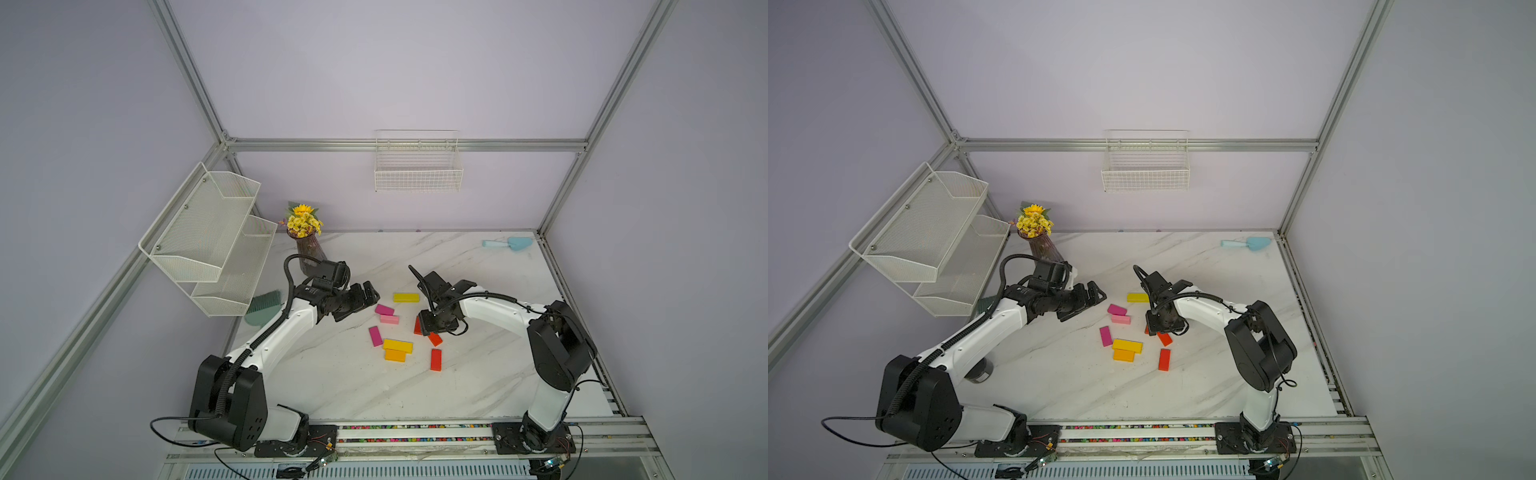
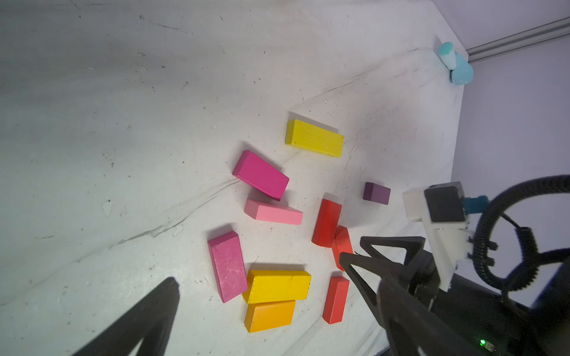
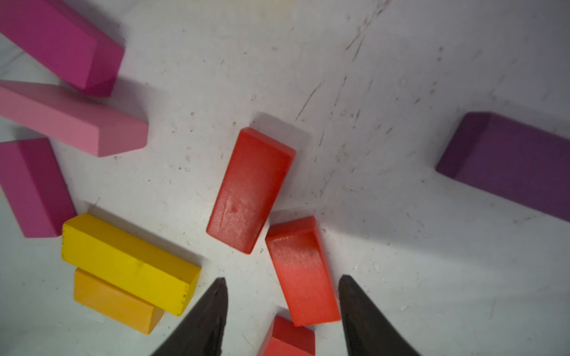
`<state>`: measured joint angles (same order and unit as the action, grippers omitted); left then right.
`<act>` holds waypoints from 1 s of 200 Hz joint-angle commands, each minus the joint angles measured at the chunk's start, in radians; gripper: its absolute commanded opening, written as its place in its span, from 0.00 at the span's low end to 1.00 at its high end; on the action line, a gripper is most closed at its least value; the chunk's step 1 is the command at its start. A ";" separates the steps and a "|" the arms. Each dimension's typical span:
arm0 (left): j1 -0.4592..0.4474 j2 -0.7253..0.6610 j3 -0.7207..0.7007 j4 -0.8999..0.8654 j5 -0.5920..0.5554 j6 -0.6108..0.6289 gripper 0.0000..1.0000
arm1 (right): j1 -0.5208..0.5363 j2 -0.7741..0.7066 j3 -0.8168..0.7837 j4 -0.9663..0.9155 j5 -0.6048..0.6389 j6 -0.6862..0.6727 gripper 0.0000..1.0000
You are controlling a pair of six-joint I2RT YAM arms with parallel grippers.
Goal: Assemble the letter c with building blocks
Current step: Pick up the building block from the center of the board.
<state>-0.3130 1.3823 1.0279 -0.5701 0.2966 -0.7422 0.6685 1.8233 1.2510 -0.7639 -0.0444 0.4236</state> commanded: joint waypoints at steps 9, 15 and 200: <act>0.009 -0.029 -0.009 -0.004 0.021 -0.022 1.00 | 0.032 0.030 0.005 -0.037 0.029 -0.015 0.57; 0.009 -0.033 -0.012 -0.002 0.020 -0.025 1.00 | 0.034 0.035 0.004 -0.037 0.033 -0.014 0.57; 0.009 -0.035 -0.028 0.032 0.029 -0.063 1.00 | 0.036 0.063 0.014 -0.068 0.109 -0.009 0.53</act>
<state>-0.3096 1.3518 0.9939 -0.5632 0.3077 -0.7937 0.7013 1.8656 1.2690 -0.8131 0.0586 0.4171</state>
